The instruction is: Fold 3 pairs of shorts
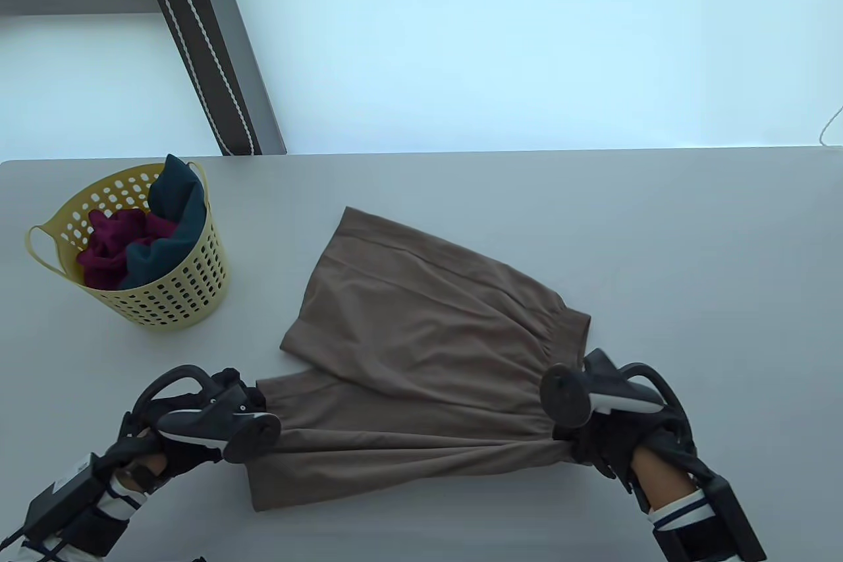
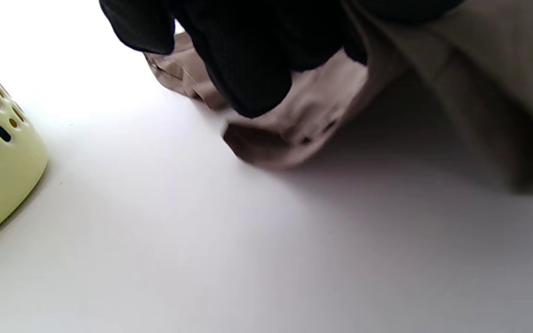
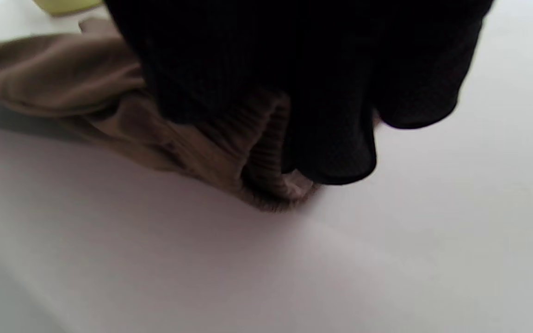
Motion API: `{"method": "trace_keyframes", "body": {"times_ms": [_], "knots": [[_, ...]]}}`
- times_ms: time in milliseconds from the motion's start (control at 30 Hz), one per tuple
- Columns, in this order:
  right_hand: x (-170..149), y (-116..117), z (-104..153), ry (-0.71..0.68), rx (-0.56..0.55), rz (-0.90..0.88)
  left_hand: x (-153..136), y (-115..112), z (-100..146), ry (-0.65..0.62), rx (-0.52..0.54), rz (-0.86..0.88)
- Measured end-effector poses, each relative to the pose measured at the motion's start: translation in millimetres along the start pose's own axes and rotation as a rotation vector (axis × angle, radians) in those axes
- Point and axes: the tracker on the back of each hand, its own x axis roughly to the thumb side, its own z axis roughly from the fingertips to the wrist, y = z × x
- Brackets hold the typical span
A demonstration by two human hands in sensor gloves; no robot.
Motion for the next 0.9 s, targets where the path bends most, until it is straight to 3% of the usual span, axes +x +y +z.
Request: {"method": "trace_keyframes", "body": {"times_ms": [100,233,367,433,533,667,733,900], "knots": [[-20.0,-24.3,4.4,0.088,-0.088,-0.057,-21.2,36.3,11.1,0.014,0.130,0.096],[-51.4,-36.1,-26.7,0.254,-0.156,-0.152,-52.5,62.6,-18.2,0.100,0.145,0.122],[-73.7,-20.0,-62.3,0.465,-0.157,-0.185,-69.7,60.1,-65.6,0.183,0.071,0.210],[-80.3,-5.9,-74.5,0.575,-0.207,-0.196,-75.1,48.9,-88.2,0.315,0.075,0.212],[-80.2,0.0,-71.9,0.593,-0.260,-0.156,-76.6,33.9,-100.0,0.503,0.112,0.168],[-68.0,-7.8,-43.9,0.528,-0.396,-0.118,-64.2,30.8,-78.5,0.507,0.236,0.124],[-60.0,-10.7,-31.8,0.477,-0.409,-0.086,-51.3,33.5,-61.2,0.456,0.303,0.101],[-37.2,-4.4,-16.1,0.386,-0.240,0.046,-14.3,28.9,-23.0,0.302,0.363,0.066]]}}
